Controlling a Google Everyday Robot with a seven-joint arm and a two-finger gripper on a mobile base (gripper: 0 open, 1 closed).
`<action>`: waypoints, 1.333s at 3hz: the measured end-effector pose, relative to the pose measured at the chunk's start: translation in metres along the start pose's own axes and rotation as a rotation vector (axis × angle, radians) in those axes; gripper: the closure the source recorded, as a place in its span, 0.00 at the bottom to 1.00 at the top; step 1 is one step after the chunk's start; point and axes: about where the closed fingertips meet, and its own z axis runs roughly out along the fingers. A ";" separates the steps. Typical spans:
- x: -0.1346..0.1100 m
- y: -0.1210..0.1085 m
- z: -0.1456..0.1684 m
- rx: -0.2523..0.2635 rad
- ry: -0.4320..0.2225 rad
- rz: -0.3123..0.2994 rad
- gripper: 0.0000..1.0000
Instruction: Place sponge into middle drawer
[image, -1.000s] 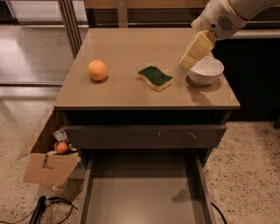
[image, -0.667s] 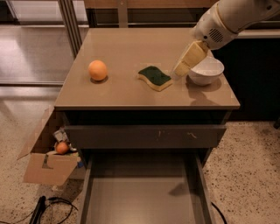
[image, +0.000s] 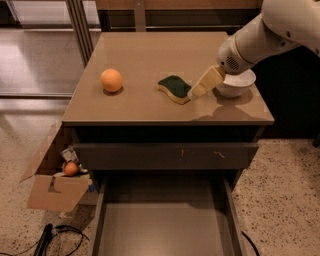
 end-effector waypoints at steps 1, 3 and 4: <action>-0.005 -0.007 0.019 0.027 0.001 0.017 0.00; -0.033 -0.009 0.055 0.013 0.007 -0.006 0.00; -0.028 -0.009 0.070 -0.005 0.008 0.033 0.00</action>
Offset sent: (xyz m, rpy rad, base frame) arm 0.0545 0.0535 -0.0072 -0.0172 -0.0354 0.0075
